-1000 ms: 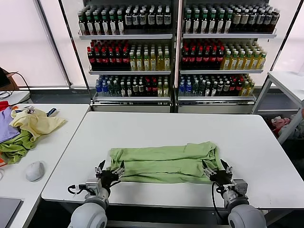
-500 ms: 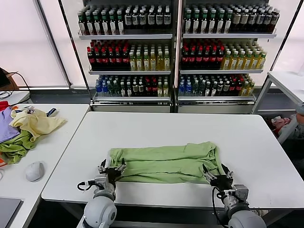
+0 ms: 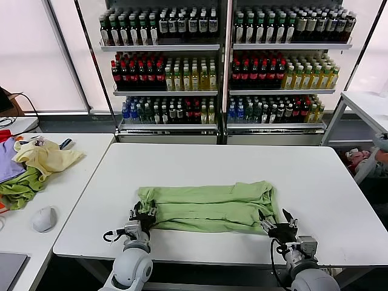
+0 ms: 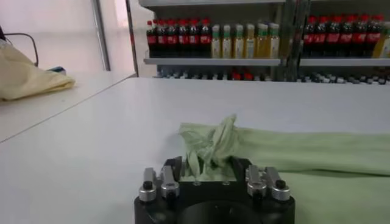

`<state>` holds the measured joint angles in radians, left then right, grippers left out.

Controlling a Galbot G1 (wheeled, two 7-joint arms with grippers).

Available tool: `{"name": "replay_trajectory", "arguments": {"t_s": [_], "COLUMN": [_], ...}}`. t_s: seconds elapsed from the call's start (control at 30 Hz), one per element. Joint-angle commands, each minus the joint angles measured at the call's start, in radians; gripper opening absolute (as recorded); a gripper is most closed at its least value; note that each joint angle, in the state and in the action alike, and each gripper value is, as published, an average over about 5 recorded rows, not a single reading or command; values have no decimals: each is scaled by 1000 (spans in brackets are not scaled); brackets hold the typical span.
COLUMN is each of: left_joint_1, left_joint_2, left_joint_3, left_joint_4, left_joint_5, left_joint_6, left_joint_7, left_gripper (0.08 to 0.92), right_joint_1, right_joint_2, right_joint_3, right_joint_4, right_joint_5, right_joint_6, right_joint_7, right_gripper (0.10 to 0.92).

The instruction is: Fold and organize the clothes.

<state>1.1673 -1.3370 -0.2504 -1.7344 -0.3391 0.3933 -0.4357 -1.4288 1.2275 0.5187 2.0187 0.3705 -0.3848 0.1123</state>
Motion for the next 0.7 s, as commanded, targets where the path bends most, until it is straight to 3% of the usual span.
{"name": "replay_trajectory", "arguments": {"t_s": [0.03,0.37,0.7], "left_joint_1": [-8,4,25], "left_joint_2": [16,135,329], "left_joint_3": [-12,-113,-318], "left_joint_4": [33,-48,-165], "left_joint_5": [-36,-80,-171], "left_joint_6": [-11,-34,-23], "left_joint_7": [4,17,57], "left_gripper": [395,136,125], "right_joint_1": [-3,0,11], "right_joint_2": [3,11,13], "right_joint_3": [0,-3,-11], "right_joint_4": [3,7,19], "right_joint_5": [0,0,1], "right_joint_6": [0,0,-3], "right_joint_7": [0,3,8], "right_gripper": [823,823,823]}}
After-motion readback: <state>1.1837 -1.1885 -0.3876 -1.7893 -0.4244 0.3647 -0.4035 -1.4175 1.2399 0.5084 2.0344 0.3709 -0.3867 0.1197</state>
